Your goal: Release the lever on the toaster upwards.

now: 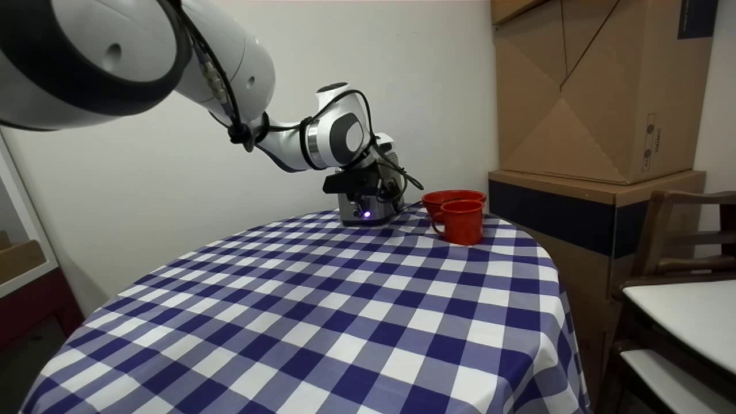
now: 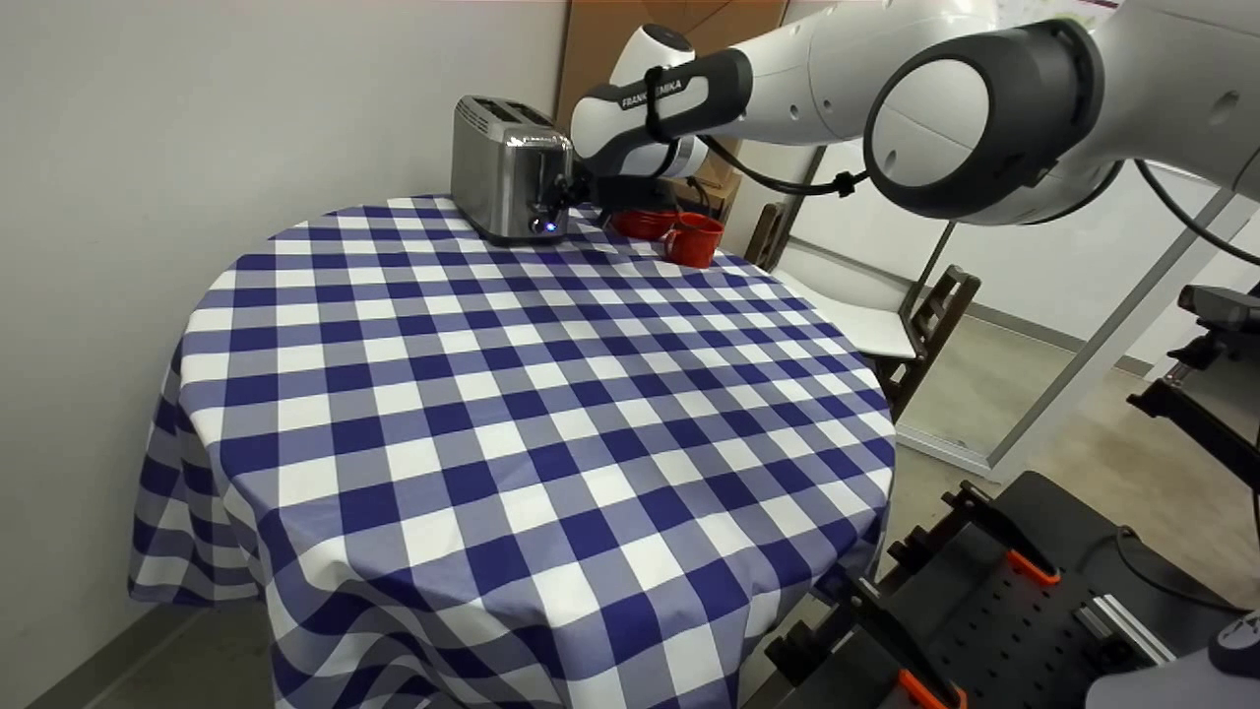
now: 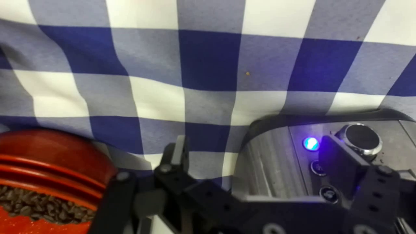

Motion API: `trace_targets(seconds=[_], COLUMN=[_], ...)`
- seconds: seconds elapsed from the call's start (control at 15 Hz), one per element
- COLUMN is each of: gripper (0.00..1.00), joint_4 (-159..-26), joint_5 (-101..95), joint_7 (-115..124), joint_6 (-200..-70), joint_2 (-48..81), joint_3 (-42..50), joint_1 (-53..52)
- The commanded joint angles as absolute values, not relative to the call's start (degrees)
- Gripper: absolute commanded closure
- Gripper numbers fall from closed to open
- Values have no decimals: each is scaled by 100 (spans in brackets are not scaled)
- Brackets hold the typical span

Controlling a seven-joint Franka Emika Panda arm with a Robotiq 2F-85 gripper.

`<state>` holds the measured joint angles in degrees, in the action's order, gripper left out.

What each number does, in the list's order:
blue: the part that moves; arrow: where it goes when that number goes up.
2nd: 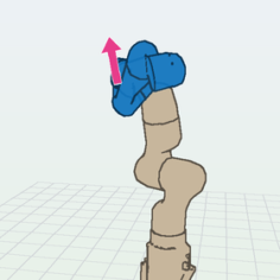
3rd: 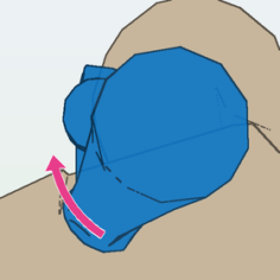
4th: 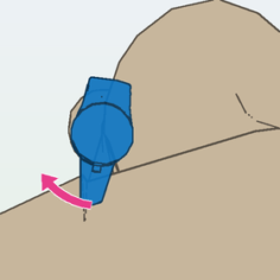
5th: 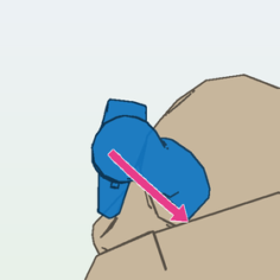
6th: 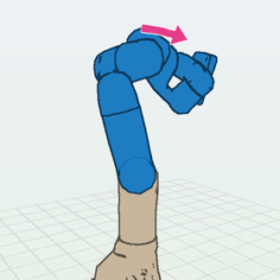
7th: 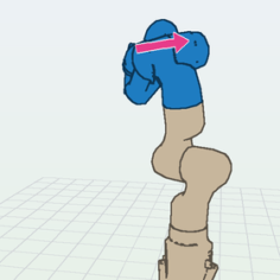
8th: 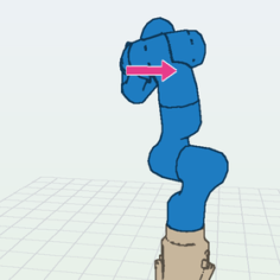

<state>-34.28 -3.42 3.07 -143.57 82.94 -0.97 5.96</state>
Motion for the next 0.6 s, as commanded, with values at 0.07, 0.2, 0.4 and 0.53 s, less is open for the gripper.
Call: trace_targets(seconds=[0.07,0.2,0.4,0.53], gripper=[0,0,0,0], joint_4=[-3228,-3197,-3135,-3105], joint_5=[-271,-303,-325,-338], joint_7=[196,236,292,330], joint_6=[-13723,-13477,-13255,-13188], joint_2=[8269,8279,8310,8327], joint_3=[-252,-214,-167,-140], joint_1=[639,633,645,653])
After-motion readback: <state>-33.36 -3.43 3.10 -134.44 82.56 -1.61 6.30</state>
